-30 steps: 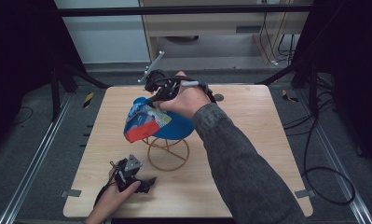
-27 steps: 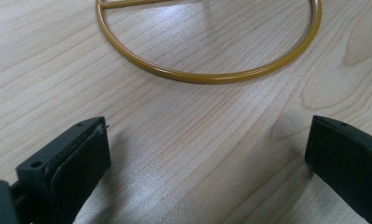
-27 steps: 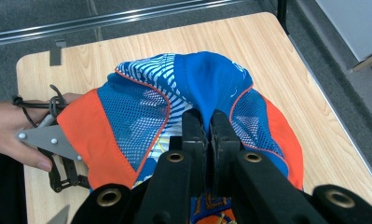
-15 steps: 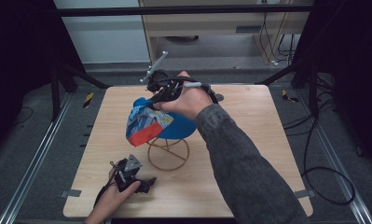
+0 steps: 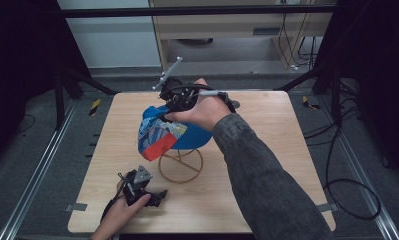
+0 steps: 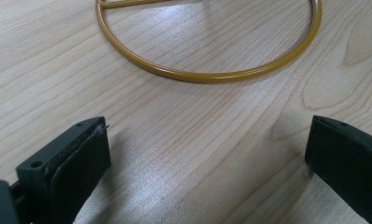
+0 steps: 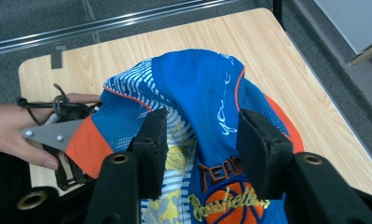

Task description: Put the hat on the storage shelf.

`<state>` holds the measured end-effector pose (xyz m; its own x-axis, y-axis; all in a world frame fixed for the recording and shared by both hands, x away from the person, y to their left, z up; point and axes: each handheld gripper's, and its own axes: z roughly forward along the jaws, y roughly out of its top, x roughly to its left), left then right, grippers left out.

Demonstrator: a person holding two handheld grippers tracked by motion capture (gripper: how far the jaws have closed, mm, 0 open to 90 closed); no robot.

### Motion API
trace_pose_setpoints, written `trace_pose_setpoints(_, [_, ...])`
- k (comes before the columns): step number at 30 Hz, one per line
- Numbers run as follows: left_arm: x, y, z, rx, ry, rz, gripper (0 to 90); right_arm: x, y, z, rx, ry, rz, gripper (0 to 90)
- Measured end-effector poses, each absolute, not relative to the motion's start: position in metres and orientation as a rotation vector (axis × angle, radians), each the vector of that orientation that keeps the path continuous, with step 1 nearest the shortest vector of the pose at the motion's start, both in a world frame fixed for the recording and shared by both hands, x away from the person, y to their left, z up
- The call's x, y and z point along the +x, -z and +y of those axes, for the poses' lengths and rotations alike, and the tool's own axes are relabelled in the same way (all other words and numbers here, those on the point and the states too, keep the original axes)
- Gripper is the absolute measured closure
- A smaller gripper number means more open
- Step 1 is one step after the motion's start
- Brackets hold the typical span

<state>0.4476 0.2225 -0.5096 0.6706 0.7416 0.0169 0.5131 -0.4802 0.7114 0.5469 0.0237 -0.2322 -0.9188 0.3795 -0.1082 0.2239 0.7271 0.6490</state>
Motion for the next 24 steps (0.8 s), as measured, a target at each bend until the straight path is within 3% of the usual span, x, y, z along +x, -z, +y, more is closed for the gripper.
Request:
trace_pose_setpoints(17, [0.448,0.509,0.223,2.189,-0.423,0.962,0.0,0.537,0.225,0.008,0.526,-1.018,2.671,47.4])
trace_pose_setpoints(24, [0.448,0.510,0.222,2.189,-0.424,0.962,0.0,0.533,0.229,-0.005,0.574,-1.033,2.633,38.5])
